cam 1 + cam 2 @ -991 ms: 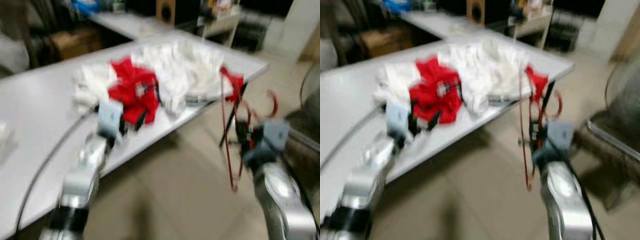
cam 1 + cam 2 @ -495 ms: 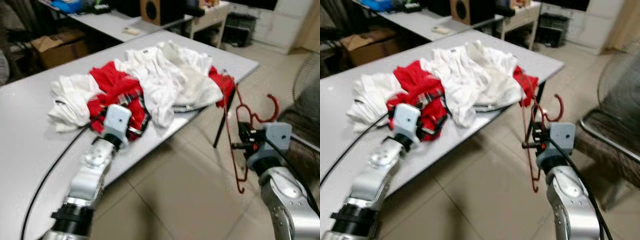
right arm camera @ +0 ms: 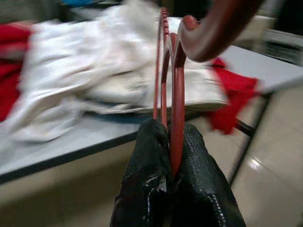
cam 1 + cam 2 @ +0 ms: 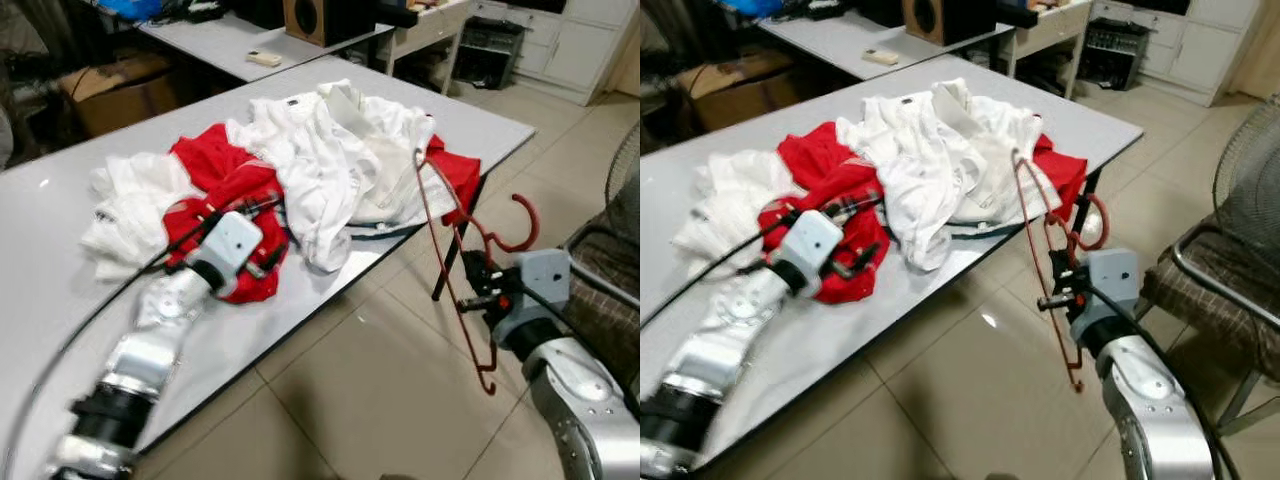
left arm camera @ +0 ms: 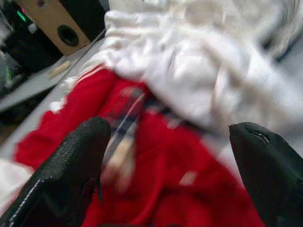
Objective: Hang hanger
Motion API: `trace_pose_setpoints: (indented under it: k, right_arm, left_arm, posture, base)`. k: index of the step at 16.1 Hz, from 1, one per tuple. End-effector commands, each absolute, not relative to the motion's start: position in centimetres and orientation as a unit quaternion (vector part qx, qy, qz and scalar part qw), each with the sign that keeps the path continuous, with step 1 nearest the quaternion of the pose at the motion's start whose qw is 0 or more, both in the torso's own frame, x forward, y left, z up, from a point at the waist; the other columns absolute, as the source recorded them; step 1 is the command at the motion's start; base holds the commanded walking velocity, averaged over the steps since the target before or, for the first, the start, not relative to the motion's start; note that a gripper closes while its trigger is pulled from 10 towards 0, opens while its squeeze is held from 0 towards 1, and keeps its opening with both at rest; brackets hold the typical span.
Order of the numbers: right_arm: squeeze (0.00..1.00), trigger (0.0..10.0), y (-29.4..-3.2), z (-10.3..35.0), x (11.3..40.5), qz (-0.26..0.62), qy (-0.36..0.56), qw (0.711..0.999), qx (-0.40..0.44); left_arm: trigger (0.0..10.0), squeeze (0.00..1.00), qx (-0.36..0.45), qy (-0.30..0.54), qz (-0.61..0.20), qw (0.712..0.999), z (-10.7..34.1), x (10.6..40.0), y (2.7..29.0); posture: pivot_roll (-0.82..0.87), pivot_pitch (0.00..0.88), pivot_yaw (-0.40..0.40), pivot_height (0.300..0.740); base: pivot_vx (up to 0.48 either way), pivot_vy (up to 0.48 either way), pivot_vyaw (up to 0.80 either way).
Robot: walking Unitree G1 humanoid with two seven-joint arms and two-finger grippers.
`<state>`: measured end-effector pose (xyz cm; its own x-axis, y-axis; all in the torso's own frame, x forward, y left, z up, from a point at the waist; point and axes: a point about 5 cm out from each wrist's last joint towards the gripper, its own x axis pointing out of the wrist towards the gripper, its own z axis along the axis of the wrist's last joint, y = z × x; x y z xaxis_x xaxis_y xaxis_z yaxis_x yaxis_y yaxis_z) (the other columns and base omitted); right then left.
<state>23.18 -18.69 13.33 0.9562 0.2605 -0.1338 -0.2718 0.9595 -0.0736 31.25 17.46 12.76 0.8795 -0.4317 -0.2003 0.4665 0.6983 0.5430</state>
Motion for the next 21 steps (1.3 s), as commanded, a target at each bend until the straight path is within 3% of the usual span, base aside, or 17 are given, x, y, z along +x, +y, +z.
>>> trace_pose_setpoints:
  k: [1,3,4,5,6,7,8,9,10,11,12,21]
  right_arm:
    - [0.00,10.0,-18.3,13.4,22.6,0.177,0.062,0.980,-0.059]
    - [0.00,10.0,-19.0,13.4,22.3,0.189,0.065,0.977,-0.079]
    - [0.00,10.0,-19.6,13.5,22.2,0.184,0.061,0.977,-0.088]
    - [0.00,10.0,-19.7,13.5,22.2,0.180,0.060,0.978,-0.090]
    - [0.00,10.0,-19.5,13.4,22.1,0.180,0.058,0.978,-0.091]
    - [0.00,10.0,-19.4,13.5,22.1,0.180,0.057,0.978,-0.090]
    - [0.00,10.0,-18.9,13.5,22.0,0.183,0.053,0.978,-0.088]
    - [0.00,10.0,-18.7,13.4,21.9,0.186,0.052,0.977,-0.086]
    - [0.00,10.0,-18.6,13.3,21.8,0.187,0.052,0.977,-0.086]
    - [0.00,10.0,-18.5,13.2,21.8,0.188,0.051,0.977,-0.086]
    - [0.00,10.0,-18.4,13.2,21.8,0.191,0.051,0.977,-0.085]
    - [0.00,10.0,-17.7,12.9,21.6,0.202,0.042,0.975,-0.078]
  left_arm:
    - [10.0,0.35,0.349,0.029,-0.260,0.900,13.0,31.5,17.9]
    - [10.0,0.13,0.404,0.036,-0.270,0.873,13.4,32.0,18.7]
    - [10.0,0.07,0.451,0.041,-0.271,0.849,13.7,32.6,19.5]
    - [9.3,0.07,0.472,0.049,-0.269,0.838,13.8,33.0,19.9]
    - [6.5,0.06,0.487,0.056,-0.268,0.829,13.8,33.4,20.0]
    - [4.6,0.06,0.491,0.059,-0.268,0.827,13.7,33.5,20.0]
    - [3.1,0.06,0.507,0.062,-0.267,0.817,13.2,33.8,20.1]
    - [2.5,0.05,0.518,0.064,-0.265,0.811,12.8,34.0,20.1]
    - [0.8,0.05,0.525,0.067,-0.265,0.806,12.5,34.1,20.1]
    - [0.8,0.05,0.531,0.069,-0.264,0.802,12.3,34.2,20.2]
    - [0.0,0.04,0.551,0.079,-0.254,0.791,11.9,34.4,20.6]
    - [0.0,0.00,0.558,0.046,-0.227,0.797,12.0,35.6,20.6]
  posture:
    - [-0.16,0.000,0.034,0.740]
    - [-0.16,0.000,0.036,0.740]
    - [-0.17,0.000,0.038,0.740]
    - [-0.18,0.000,0.046,0.740]
    - [-0.19,0.000,0.051,0.740]
    - [-0.19,0.000,0.054,0.740]
    - [-0.20,0.000,0.057,0.740]
    - [-0.20,0.000,0.059,0.740]
    - [-0.20,0.000,0.060,0.740]
    - [-0.20,0.000,0.060,0.740]
    - [-0.19,0.000,0.057,0.740]
    - [-0.19,0.000,0.063,0.740]
  base:
    - [0.000,0.000,0.00]
    - [0.000,0.000,0.00]
    - [0.000,0.000,0.00]
    - [0.000,0.000,0.00]
    - [0.000,0.000,0.00]
    - [0.000,0.000,0.00]
    - [0.000,0.000,0.00]
    - [0.000,0.000,0.00]
    - [0.000,0.000,0.00]
    - [0.000,0.000,0.00]
    - [0.000,0.000,0.00]
    - [0.000,0.000,0.00]
